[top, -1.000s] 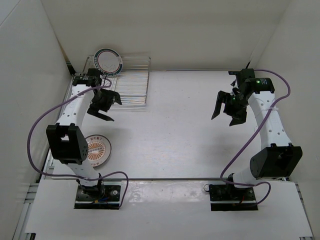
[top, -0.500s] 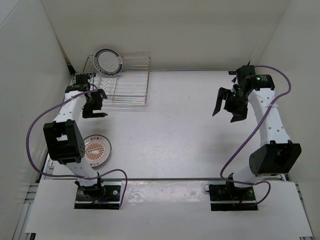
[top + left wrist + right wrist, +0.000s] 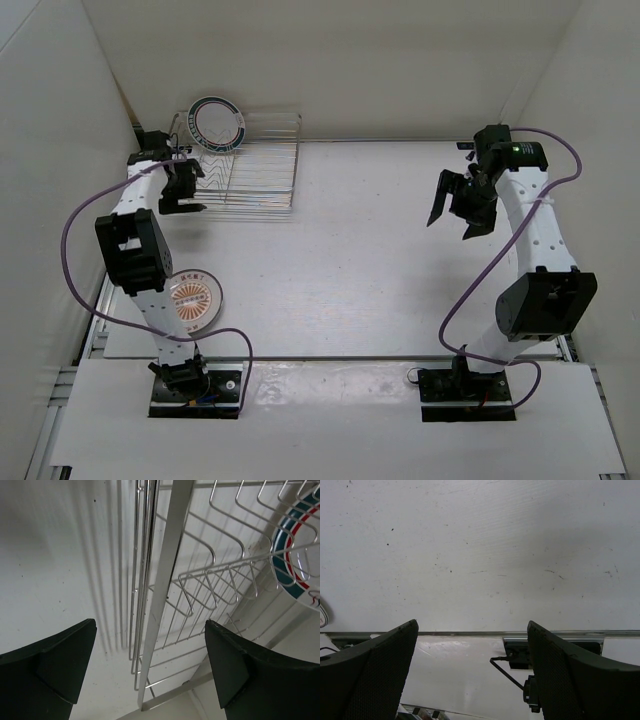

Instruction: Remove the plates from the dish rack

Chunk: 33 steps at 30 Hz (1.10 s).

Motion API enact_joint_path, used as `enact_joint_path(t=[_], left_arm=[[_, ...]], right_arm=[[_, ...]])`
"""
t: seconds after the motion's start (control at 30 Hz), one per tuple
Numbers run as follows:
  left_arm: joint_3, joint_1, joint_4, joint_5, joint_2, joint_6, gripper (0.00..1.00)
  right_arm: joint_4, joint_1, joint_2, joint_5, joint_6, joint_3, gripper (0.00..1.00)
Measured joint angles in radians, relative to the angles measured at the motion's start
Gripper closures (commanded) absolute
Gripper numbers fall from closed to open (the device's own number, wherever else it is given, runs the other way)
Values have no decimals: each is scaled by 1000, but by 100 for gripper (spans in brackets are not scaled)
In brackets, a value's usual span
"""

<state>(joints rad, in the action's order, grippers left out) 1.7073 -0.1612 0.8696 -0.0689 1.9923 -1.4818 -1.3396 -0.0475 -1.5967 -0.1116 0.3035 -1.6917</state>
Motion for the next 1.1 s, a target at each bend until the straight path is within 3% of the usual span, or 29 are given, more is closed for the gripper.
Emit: enact_joint_path(t=[0.27,0.67,0.87,1.1], left_arm=[[-2,-8,-12,-18,54,25,16],[-198,-7,-97,-40,-45,72,40],[-344,-8,-109,-43,-160,75,40],[-395,-14,-114,-48,-201,81,43]], right_arm=[[0,24,0,-4,0,0,9],[0,33,0,-28,0,2,9],[0,34,0,-41,-1,5,9],[0,33,0,-51,-2,5,9]])
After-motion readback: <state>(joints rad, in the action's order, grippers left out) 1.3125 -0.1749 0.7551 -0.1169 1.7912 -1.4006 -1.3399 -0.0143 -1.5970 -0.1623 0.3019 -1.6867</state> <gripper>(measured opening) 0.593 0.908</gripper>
